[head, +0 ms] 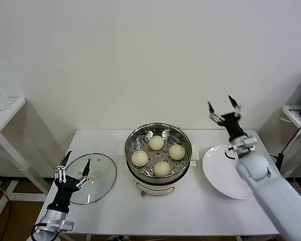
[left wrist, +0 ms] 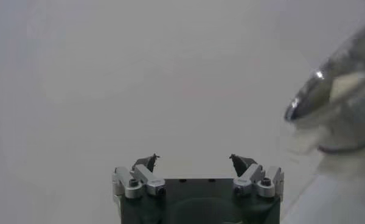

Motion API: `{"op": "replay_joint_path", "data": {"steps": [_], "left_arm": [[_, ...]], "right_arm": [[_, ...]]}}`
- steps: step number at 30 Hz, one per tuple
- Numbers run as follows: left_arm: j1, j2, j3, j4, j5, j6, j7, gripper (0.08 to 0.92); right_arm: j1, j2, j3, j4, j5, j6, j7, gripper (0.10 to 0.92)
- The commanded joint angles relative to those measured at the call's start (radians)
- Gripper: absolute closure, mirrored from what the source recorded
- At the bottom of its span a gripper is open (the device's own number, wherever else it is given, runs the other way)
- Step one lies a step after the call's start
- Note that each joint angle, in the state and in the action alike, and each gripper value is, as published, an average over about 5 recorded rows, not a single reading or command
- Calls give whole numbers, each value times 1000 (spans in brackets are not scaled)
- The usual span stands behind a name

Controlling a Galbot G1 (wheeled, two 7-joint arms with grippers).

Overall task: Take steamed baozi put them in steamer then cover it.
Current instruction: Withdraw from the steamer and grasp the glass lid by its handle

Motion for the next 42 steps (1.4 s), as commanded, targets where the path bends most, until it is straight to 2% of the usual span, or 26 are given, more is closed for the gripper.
{"op": "replay_joint_path", "data": {"steps": [1,8,19,42], "left_arm": [[-15,19,-43,223,417,10,7,177],[-63,5,-24,361,557,-45,-122,177],[-130,-17,-6,435,583,-57,-198,177],[-268,-28,41,509,611,-9,-214,177]], "right_arm": [[-444,170,353,26,-58,51,32,203],[-452,220,334,40,-92,48,26,203],[-429,261,292,31,-129,37,17,203],[-427,291,275,-11,-157,46,-6,203]]}}
